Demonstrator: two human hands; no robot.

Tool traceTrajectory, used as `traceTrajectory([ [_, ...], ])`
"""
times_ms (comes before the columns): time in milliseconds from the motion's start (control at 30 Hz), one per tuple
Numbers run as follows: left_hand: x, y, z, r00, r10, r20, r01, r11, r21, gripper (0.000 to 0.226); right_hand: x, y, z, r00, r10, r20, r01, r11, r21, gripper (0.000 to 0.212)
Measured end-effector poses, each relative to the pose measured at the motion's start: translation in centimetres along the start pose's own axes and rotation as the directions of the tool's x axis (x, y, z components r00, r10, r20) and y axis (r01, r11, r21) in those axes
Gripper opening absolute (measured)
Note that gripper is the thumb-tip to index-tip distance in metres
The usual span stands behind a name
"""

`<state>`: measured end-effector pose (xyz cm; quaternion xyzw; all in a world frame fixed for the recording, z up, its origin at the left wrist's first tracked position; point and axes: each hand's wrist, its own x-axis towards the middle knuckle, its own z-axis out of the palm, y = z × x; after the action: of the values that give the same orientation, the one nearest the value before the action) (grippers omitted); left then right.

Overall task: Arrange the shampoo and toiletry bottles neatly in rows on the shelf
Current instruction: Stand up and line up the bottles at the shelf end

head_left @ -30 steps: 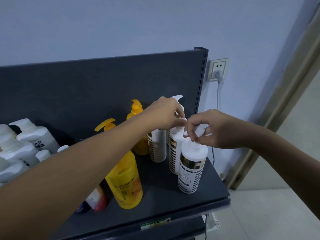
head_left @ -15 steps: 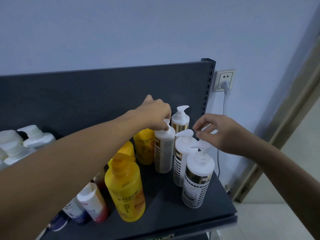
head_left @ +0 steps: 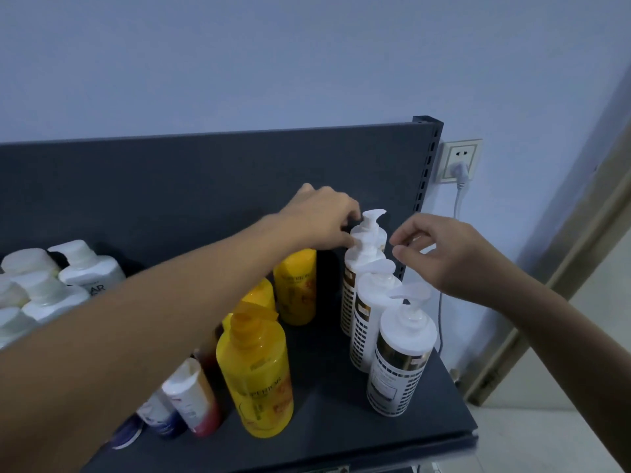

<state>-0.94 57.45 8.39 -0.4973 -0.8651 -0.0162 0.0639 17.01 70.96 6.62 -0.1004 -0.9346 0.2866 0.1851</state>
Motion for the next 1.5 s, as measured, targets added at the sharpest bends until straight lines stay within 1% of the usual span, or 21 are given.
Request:
traceTrajectory([
  [100, -3.4, -4.1, -2.8, 0.99, -0.142, -0.013, 0.14, 0.987, -0.084, 0.042, 2.2, -2.8, 0.3, 1.0, -0.026, 0.001, 0.026, 0.998, -0.051, 0.005],
  [133, -4.7, -5.4, -3.3, 0.98, -0.2, 0.011, 0.2, 0.975, -0.098, 0.044, 3.3, -3.8, 0.6, 0.999, -0.046, 0.007, 0.047, 0.997, -0.066, 0.006],
  [200, -6.8, -7.2, -3.6, 0.944, -0.304, 0.126, 0.311, 0.95, -0.04, 0.057, 6.0, -5.9, 1.7, 0.991, -0.123, 0.046, 0.127, 0.986, -0.107, 0.011],
  [300, -9.0, -8.3, -2.5, 0.871, -0.38, 0.313, 0.389, 0.921, 0.036, 0.072, 10.3, -8.1, 4.4, 0.958, -0.168, 0.231, 0.218, 0.952, -0.214, 0.037],
  [367, -10.1, -8.3, -1.6, 0.852, -0.386, 0.353, 0.419, 0.908, -0.02, 0.064, 12.6, -8.7, 6.8, 0.916, -0.094, 0.391, 0.242, 0.905, -0.349, 0.055],
  [433, -10.7, -8.0, -0.9, 0.862, -0.403, 0.307, 0.448, 0.889, -0.091, 0.048, 14.0, -8.6, 9.2, 0.868, 0.005, 0.496, 0.247, 0.863, -0.441, 0.065],
  [500, -10.9, -7.8, -0.6, 0.889, -0.404, 0.214, 0.431, 0.897, -0.098, 0.04, 14.5, -8.2, 11.1, 0.861, 0.037, 0.508, 0.237, 0.853, -0.465, 0.059],
  [600, -10.7, -7.6, -0.6, 0.921, -0.367, 0.131, 0.38, 0.92, -0.099, 0.037, 14.9, -7.8, 12.5, 0.909, -0.034, 0.416, 0.244, 0.852, -0.464, 0.036],
  [667, -10.4, -7.5, -0.7, 0.938, -0.328, 0.111, 0.341, 0.933, -0.117, 0.033, 15.2, -7.6, 12.6, 0.915, -0.062, 0.399, 0.246, 0.87, -0.428, 0.033],
  [767, -9.7, -6.6, -0.5, 0.958, -0.274, 0.083, 0.284, 0.947, -0.152, 0.038, 15.3, -7.2, 12.2, 0.91, -0.086, 0.405, 0.25, 0.894, -0.372, 0.034],
  [867, -8.7, -5.7, 0.0, 0.972, -0.226, 0.056, 0.232, 0.964, -0.132, 0.043, 15.1, -6.9, 12.0, 0.904, -0.115, 0.412, 0.269, 0.901, -0.339, 0.032],
  [1000, -8.5, -5.7, 0.2, 0.971, -0.218, 0.1, 0.23, 0.964, -0.135, 0.047, 14.8, -7.3, 11.4, 0.879, -0.079, 0.471, 0.27, 0.895, -0.354, 0.037],
  [1033, -9.1, -5.8, -0.2, 0.972, -0.219, 0.086, 0.231, 0.96, -0.156, 0.049, 14.6, -7.5, 10.9, 0.864, -0.062, 0.499, 0.267, 0.898, -0.35, 0.042],
  [1133, -12.5, -5.5, -1.7, 0.97, -0.233, -0.063, 0.217, 0.956, -0.199, 0.047, 13.7, -8.0, 8.8, 0.854, -0.067, 0.517, 0.27, 0.904, -0.33, 0.058],
  [1167, -13.8, -5.1, -2.0, 0.969, -0.243, -0.048, 0.228, 0.95, -0.215, 0.048, 13.3, -8.1, 7.9, 0.862, -0.075, 0.501, 0.267, 0.908, -0.323, 0.061],
  [1233, -16.0, -4.0, -2.2, 0.955, -0.253, 0.154, 0.284, 0.929, -0.238, 0.058, 12.6, -8.1, 6.7, 0.877, -0.073, 0.475, 0.24, 0.923, -0.301, 0.061],
  [1267, -16.7, -3.4, -1.9, 0.936, -0.241, 0.257, 0.296, 0.933, -0.205, 0.063, 12.4, -8.1, 6.2, 0.882, -0.071, 0.466, 0.231, 0.927, -0.296, 0.059],
  [1300, -17.1, -2.9, -1.3, 0.925, -0.219, 0.311, 0.275, 0.95, -0.148, 0.066, 12.2, -8.1, 6.0, 0.889, -0.068, 0.453, 0.223, 0.928, -0.298, 0.056],
  [1333, -17.3, -2.5, -0.7, 0.93, -0.197, 0.31, 0.236, 0.968, -0.091, 0.066, 12.0, -8.1, 5.8, 0.895, -0.073, 0.439, 0.223, 0.927, -0.3, 0.054],
  [1400, -17.3, -2.2, 0.0, 0.961, -0.176, 0.215, 0.19, 0.981, -0.045, 0.064, 11.4, -8.2, 5.6, 0.903, -0.087, 0.42, 0.23, 0.925, -0.302, 0.049],
  [1500, -17.0, -1.7, 0.5, 0.971, -0.196, 0.135, 0.21, 0.972, -0.103, 0.062, 10.7, -8.2, 5.5, 0.898, -0.108, 0.426, 0.25, 0.923, -0.293, 0.042],
])
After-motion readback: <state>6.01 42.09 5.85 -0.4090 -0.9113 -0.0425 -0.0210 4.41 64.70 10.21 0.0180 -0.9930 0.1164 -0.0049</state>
